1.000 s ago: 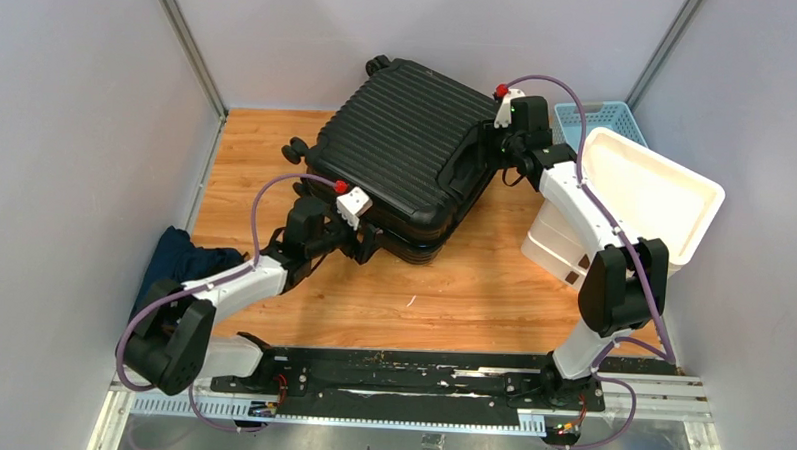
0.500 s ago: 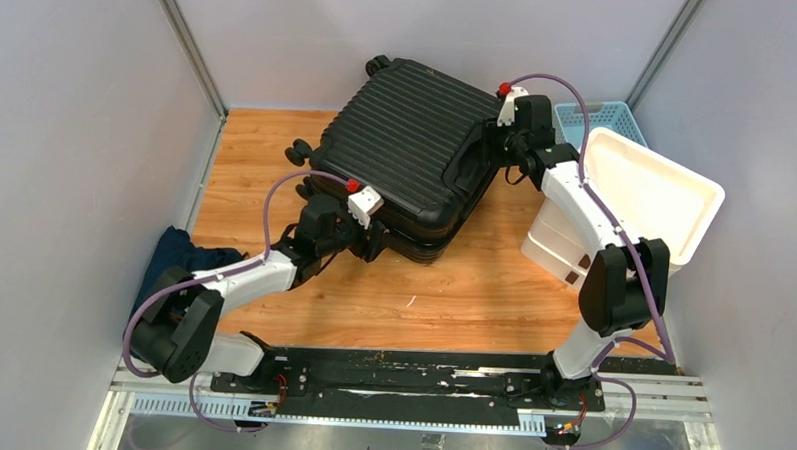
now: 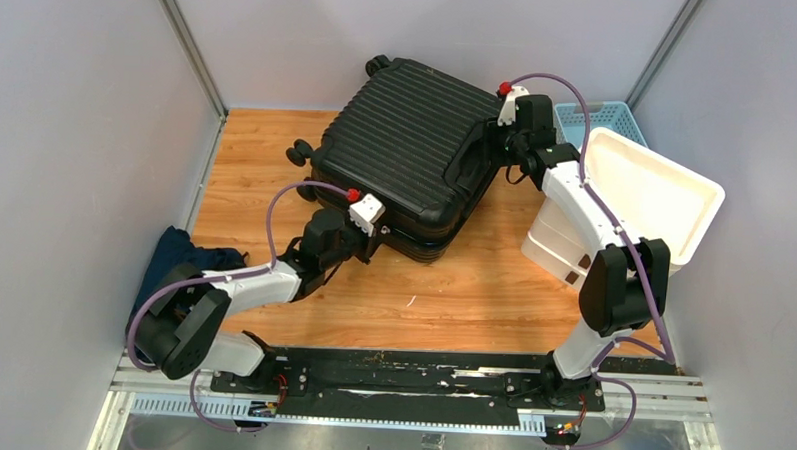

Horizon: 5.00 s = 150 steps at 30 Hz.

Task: Open, take out, and arrange the luggage
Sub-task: Unzip the luggage at the center of the board.

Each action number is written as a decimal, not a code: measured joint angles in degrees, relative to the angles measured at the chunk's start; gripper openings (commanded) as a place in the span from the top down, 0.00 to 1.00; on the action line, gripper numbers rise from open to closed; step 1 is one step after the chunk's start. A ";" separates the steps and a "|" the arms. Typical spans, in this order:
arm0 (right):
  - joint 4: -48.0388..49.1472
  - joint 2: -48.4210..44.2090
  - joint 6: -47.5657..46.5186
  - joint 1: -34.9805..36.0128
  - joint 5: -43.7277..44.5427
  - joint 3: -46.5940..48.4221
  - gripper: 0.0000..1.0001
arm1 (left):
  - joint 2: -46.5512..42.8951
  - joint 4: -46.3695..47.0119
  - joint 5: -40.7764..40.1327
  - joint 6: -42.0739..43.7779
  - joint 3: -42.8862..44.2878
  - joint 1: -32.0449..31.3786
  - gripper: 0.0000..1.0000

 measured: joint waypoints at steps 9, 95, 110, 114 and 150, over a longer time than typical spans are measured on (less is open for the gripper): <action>0.17 -0.04 -0.26 0.00 -0.07 -0.11 0.56 | -3.19 2.03 0.63 -0.50 -2.86 -0.85 1.00; -12.35 -2.91 -19.19 -4.87 -34.16 -3.45 0.48 | -2.21 -7.15 17.97 -11.74 0.31 11.54 1.00; -9.16 -1.97 -2.19 -3.50 -20.81 -0.76 0.43 | -6.03 -4.70 14.45 -10.62 -0.37 11.67 1.00; -9.27 -0.94 2.69 -2.40 -15.80 0.83 0.46 | -6.91 -4.68 13.53 -10.60 -1.18 11.67 1.00; -1.53 1.62 5.44 -1.29 -4.00 1.38 0.55 | -13.86 20.74 -1.57 -68.76 -25.88 12.81 0.40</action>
